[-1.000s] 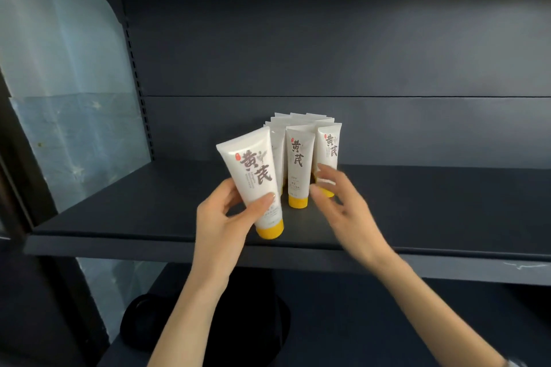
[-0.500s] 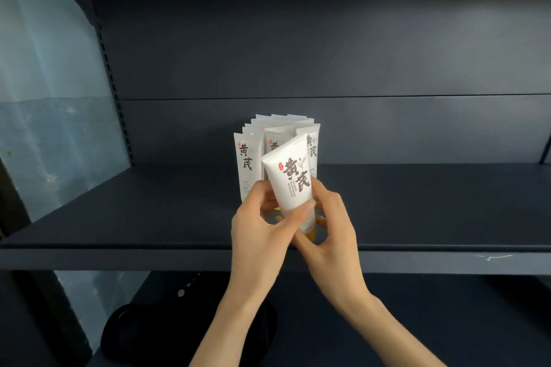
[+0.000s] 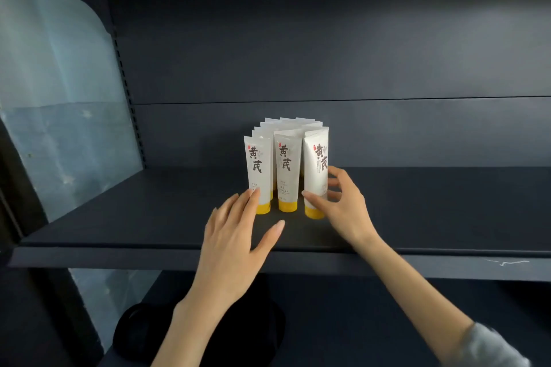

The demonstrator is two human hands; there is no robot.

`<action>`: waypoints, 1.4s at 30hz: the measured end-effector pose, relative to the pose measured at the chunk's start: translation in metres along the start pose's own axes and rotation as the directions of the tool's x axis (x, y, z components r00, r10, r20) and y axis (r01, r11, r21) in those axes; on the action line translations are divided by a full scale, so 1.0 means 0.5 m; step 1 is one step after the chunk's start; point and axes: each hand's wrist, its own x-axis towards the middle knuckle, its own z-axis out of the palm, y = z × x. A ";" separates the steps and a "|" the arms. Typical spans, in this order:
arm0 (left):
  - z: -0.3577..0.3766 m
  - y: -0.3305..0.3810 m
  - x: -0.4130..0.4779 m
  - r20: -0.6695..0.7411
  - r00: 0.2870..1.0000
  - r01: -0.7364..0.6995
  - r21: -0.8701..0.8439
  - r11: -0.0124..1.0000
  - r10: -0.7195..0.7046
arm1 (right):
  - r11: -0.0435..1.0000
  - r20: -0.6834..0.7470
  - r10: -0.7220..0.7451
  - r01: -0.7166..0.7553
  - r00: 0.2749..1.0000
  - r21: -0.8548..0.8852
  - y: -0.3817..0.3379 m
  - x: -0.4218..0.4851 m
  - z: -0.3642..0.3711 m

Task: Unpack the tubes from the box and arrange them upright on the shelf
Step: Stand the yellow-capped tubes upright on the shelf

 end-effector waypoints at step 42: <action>0.037 -0.004 -0.081 0.162 0.981 -0.115 0.042 0.992 0.107 | 0.364 -0.213 0.076 -0.226 0.974 -0.904 0.009 -0.255 -0.202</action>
